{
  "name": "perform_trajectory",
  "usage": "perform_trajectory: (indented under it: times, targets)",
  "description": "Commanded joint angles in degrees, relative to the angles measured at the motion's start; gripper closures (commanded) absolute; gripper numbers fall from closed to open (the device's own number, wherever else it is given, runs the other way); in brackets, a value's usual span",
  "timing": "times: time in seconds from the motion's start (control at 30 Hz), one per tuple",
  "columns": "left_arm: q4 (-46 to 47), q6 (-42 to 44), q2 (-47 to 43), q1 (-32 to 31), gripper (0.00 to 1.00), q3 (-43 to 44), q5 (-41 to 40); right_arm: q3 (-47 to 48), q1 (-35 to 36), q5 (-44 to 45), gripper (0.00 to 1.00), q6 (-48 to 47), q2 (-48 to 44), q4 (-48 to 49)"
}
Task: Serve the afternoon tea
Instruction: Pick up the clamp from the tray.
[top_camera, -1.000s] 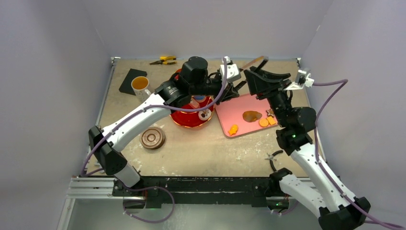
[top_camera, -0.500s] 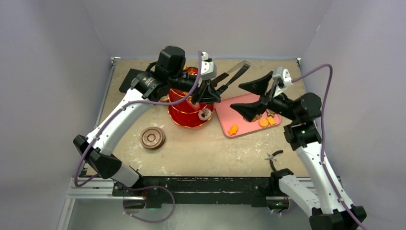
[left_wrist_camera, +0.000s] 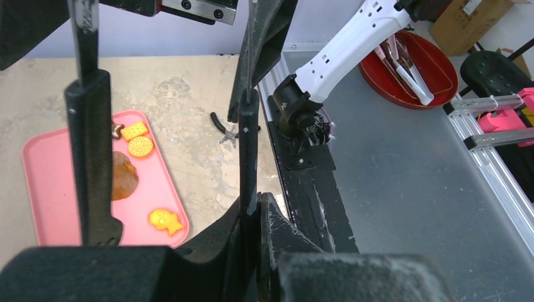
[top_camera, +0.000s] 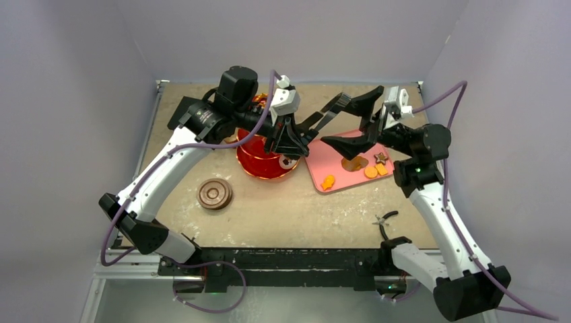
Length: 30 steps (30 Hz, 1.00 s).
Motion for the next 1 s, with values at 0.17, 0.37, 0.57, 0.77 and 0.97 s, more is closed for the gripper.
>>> perform_trajectory:
  times: [0.17, 0.37, 0.57, 0.77, 0.97]
  targets:
    - [3.8, -1.6, 0.4, 0.0, 1.0, 1.9, 0.6, 8.2, 9.5, -1.8, 0.01, -3.4, 4.9, -2.8]
    - [3.7, -1.1, 0.5, -0.1, 1.0, 2.2, -0.8, 10.7, 11.3, 0.7, 0.01, -3.6, 6.8, -6.9]
    - [3.4, 0.7, -0.3, -0.1, 1.0, 2.2, -2.6, 14.9, 11.5, 5.4, 0.01, -8.5, 9.5, -18.8]
    - [3.2, 0.9, 0.0, -0.1, 1.0, 2.7, -2.9, 17.2, 11.7, 4.2, 0.12, -11.1, 10.6, -24.3]
    - [2.3, 2.0, 0.0, -0.1, 1.0, 3.2, -4.1, 21.0, 11.7, 4.0, 0.15, -16.0, 11.1, -33.2]
